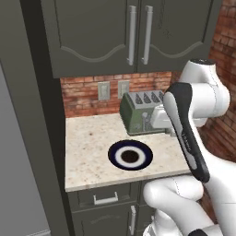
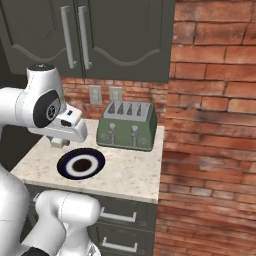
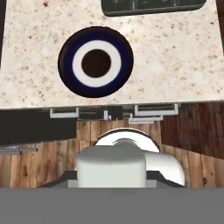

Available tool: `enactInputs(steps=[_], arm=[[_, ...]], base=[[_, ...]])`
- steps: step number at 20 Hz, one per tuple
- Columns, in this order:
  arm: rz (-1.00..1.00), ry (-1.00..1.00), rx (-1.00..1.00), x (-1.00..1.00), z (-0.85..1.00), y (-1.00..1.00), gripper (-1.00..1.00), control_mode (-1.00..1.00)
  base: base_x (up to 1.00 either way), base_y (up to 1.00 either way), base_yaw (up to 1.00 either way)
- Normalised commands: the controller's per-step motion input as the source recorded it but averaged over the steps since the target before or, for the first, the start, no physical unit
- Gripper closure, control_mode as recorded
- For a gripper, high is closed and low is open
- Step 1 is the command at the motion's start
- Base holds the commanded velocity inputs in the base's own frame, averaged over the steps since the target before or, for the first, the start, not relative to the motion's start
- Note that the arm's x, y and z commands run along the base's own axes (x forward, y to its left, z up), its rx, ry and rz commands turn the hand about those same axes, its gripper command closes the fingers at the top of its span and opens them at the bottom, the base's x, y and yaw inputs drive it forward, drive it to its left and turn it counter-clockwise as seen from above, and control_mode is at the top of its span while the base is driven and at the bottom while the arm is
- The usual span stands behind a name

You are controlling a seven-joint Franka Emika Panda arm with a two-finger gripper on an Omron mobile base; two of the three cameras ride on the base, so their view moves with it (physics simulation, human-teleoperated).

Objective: Pick up the marshmallow and place it in the cup of hot chocolate on the dining counter.

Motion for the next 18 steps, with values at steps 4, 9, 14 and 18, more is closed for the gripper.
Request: enactInputs(steps=[4,9,14,18], arm=[[0.00,-0.15,-0.16,-0.53,0.00,-0.51,1.00,-1.00],[0.02,-0.02,-0.03,-0.12,0.00,-0.15,1.00,-1.00],[0.00,0.00,0.00,0.00,0.00,0.00,1.00,-1.00],[0.00,0.00,0.00,0.00,0.00,0.00,1.00,-1.00]], base=[[0.00,0.00,0.00],[0.00,0.00,0.00],[0.00,0.00,0.00],[0.00,0.00,0.00]])
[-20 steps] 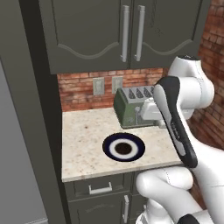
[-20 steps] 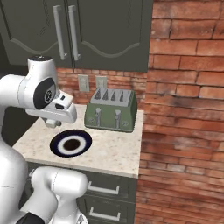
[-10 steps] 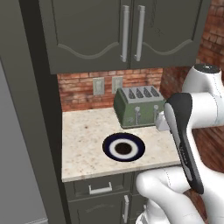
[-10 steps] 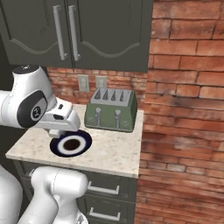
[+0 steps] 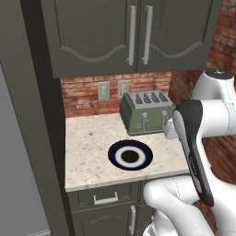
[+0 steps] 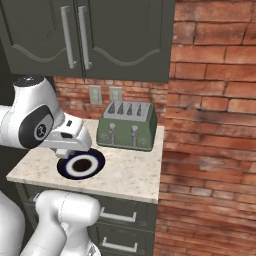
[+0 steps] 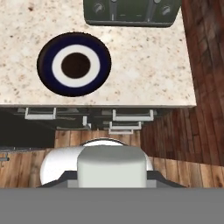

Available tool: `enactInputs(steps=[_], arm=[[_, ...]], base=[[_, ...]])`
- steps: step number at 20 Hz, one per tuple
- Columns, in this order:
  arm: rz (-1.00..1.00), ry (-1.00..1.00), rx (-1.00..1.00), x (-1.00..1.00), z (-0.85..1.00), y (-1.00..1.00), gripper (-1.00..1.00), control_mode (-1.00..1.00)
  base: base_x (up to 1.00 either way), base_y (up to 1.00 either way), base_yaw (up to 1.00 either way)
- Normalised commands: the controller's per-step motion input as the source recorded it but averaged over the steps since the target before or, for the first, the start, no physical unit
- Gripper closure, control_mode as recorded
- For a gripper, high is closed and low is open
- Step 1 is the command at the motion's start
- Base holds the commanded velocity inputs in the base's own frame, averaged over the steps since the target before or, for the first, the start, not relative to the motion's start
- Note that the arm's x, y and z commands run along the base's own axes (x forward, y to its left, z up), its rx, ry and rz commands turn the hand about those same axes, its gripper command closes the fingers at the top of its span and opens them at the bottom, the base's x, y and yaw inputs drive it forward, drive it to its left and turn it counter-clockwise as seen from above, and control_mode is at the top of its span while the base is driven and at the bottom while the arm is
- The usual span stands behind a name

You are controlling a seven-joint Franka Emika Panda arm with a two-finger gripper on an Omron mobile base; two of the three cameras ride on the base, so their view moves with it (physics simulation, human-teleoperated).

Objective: Pick up the marshmallow and place it in the cup of hot chocolate on the dining counter.

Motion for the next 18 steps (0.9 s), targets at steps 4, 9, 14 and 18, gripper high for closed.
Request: enactInputs(steps=[4,9,14,18], arm=[[0.00,0.03,0.00,0.00,0.00,0.00,1.00,1.00],[0.00,0.00,0.00,0.00,0.00,0.00,1.00,1.00],[0.00,0.00,0.00,0.00,0.00,0.00,1.00,1.00],[0.00,0.00,0.00,0.00,0.00,0.00,1.00,1.00]], base=[[-0.01,0.00,0.02],[-0.67,0.00,0.41],[-0.92,0.00,0.82],[-0.33,0.00,1.00]])
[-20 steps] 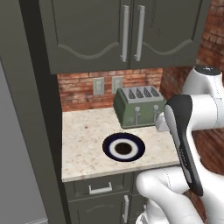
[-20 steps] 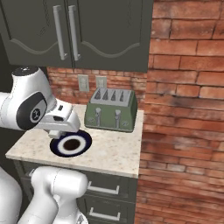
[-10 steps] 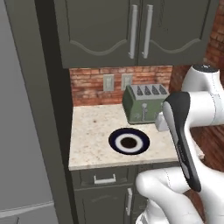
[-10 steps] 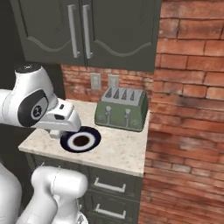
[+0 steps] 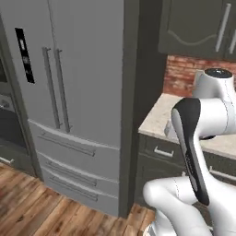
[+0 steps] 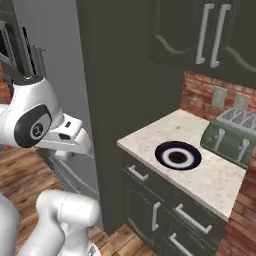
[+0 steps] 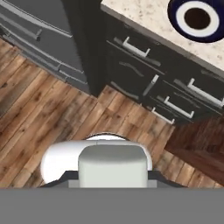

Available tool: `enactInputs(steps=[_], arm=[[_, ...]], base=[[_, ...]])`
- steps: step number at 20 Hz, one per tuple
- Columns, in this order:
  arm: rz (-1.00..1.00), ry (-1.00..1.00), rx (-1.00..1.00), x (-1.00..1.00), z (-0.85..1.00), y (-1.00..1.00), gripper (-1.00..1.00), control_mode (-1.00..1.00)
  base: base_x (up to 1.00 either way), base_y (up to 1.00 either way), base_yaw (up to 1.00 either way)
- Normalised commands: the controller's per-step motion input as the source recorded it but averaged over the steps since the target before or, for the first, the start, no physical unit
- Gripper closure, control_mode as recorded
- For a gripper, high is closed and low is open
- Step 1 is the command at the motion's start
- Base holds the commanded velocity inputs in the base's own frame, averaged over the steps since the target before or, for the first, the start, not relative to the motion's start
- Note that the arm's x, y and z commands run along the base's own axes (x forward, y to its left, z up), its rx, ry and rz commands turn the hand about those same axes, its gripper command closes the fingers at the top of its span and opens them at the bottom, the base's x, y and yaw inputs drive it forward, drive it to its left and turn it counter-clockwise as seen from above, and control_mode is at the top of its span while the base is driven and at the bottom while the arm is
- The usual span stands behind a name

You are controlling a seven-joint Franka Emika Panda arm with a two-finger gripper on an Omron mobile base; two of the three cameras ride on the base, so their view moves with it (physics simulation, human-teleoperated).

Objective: Pick up the marshmallow and place it in the cup of hot chocolate on the dining counter.

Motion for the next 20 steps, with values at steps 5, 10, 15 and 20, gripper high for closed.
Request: enactInputs(steps=[5,10,15,20], arm=[[0.00,0.00,0.00,0.00,0.00,0.00,1.00,1.00],[0.00,0.00,0.00,0.00,0.00,0.00,1.00,1.00],[0.00,0.00,0.00,0.00,0.00,0.00,1.00,1.00],[0.00,0.00,0.00,0.00,0.00,0.00,1.00,1.00]], base=[[-0.07,0.19,1.00],[-0.11,0.32,1.00],[-0.18,0.58,0.94],[-0.01,0.43,0.92]])
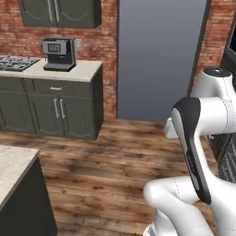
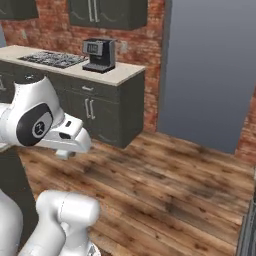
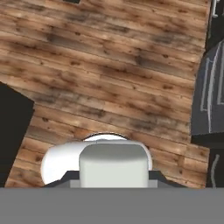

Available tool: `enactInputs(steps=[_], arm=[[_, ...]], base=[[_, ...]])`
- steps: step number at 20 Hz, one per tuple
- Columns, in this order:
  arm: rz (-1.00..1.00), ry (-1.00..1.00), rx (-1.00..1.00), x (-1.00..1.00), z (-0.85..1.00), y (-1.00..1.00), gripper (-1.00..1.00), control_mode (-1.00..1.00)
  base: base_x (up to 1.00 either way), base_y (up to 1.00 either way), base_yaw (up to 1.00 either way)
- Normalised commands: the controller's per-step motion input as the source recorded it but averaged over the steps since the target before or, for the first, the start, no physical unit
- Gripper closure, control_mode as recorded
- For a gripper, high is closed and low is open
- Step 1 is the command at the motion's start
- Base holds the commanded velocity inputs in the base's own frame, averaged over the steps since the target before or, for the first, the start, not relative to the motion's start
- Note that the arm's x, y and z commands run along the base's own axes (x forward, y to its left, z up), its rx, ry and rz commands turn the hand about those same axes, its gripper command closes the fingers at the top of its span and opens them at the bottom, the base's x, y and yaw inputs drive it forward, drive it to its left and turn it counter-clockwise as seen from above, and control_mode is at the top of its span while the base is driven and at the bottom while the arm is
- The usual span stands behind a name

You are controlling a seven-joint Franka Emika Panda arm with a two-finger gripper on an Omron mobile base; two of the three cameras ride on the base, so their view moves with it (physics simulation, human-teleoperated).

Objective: Pick up the marshmallow and place it in the cup of hot chocolate on the dining counter.

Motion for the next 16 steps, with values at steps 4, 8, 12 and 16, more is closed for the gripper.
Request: enactInputs(steps=[4,8,12,16], arm=[[0.00,0.00,0.00,0.00,0.00,0.00,1.00,1.00],[0.00,0.00,0.00,0.00,0.00,0.00,1.00,1.00],[0.00,0.00,0.00,0.00,0.00,0.00,1.00,1.00],[0.00,0.00,0.00,0.00,0.00,0.00,1.00,1.00]], base=[[0.14,0.38,0.86],[0.39,0.30,0.79],[0.55,0.18,0.70],[0.40,0.02,0.70]])
